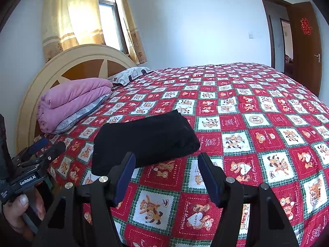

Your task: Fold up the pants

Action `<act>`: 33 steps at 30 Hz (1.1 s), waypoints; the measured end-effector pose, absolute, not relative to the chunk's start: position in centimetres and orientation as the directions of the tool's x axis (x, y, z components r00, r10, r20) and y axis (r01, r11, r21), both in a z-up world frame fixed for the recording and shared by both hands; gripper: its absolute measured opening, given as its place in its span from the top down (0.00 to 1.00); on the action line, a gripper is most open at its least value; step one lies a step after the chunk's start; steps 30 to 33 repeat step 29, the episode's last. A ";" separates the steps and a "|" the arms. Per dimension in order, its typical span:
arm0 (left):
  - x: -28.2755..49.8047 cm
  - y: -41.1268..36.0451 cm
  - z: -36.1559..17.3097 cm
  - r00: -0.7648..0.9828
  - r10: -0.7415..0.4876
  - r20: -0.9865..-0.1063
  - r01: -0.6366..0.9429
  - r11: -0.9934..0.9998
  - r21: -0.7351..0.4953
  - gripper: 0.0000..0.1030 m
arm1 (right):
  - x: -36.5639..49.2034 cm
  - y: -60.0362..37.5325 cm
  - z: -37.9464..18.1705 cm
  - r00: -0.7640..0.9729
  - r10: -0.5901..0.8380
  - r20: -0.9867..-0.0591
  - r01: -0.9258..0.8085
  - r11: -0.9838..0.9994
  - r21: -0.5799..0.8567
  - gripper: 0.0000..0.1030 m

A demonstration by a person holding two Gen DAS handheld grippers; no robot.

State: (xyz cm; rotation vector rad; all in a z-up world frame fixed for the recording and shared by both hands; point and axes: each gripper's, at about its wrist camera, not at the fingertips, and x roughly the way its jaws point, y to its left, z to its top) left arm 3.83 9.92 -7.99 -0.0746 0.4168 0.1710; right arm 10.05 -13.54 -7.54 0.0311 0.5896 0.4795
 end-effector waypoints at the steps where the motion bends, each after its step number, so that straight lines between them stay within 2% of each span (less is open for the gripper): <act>1: 3.8 9.9 -7.9 0.902 0.148 -0.405 -0.178 0.983 -0.038 0.00 | 9.9 -13.6 -7.4 0.731 0.440 -0.521 -0.425 0.891 0.156 0.37; 12: 3.8 10.3 -7.7 0.901 0.165 -0.401 -0.215 0.973 -0.083 0.00 | 8.5 -13.3 -6.5 0.772 0.422 -0.476 -0.437 0.895 0.085 0.37; 17: 3.9 10.4 -7.8 0.889 0.224 -0.398 -0.271 0.960 -0.065 0.00 | 8.4 -13.0 -7.0 0.764 0.423 -0.487 -0.443 0.893 0.080 0.37; 23: 3.7 10.9 -8.5 0.892 0.194 -0.408 -0.258 0.960 -0.106 0.00 | 8.4 -12.8 -7.6 0.756 0.423 -0.499 -0.445 0.892 0.081 0.37; 33: 3.8 10.5 -8.7 0.893 0.200 -0.404 -0.255 0.963 -0.088 0.00 | 8.3 -12.8 -7.6 0.757 0.421 -0.500 -0.444 0.892 0.079 0.37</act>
